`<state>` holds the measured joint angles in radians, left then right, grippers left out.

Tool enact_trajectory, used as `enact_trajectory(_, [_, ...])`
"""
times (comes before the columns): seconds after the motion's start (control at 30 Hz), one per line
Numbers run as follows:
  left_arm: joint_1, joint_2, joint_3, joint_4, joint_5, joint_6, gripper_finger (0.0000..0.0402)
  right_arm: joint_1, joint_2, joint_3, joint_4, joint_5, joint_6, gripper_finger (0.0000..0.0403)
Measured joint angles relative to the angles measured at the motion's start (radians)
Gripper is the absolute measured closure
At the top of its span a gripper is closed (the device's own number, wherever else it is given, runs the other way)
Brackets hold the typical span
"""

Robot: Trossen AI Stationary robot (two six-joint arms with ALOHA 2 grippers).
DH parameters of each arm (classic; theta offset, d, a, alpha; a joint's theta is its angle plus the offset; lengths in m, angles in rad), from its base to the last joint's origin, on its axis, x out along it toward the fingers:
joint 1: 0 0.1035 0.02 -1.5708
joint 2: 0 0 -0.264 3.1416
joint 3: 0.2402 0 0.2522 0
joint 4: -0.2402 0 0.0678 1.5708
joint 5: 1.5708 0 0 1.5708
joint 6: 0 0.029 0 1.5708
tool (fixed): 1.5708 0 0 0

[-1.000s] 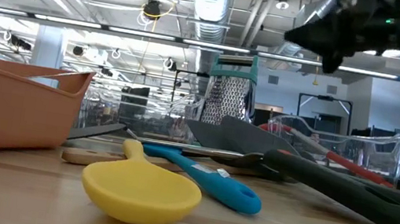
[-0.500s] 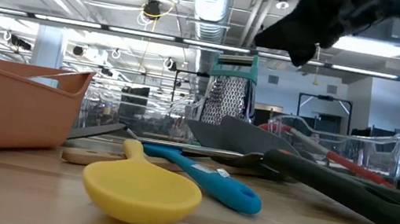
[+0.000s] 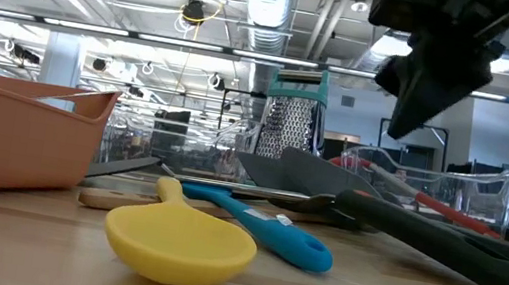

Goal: Pick & Place Kitchen Items
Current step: Put the silver table knife into the orange bin

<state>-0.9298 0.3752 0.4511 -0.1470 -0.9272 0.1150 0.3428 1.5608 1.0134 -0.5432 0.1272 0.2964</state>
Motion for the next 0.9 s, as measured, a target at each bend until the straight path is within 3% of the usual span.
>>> enact_trajectory(0.4, [0.0, 0.0, 0.0, 0.004, 0.0, 0.0, 0.0401, 0.022, 0.126, 0.0, 0.127, 0.003, 0.041, 0.0391])
enact_trajectory(0.63, [0.0, 0.0, 0.0, 0.009, 0.0, 0.0, 0.0401, 0.025, 0.147, -0.001, 0.124, 0.004, 0.038, 0.0312])
enact_trajectory(0.9, [0.0, 0.0, 0.0, 0.009, 0.0, -0.001, 0.0401, 0.021, 0.148, -0.001, 0.117, 0.087, 0.037, 0.022])
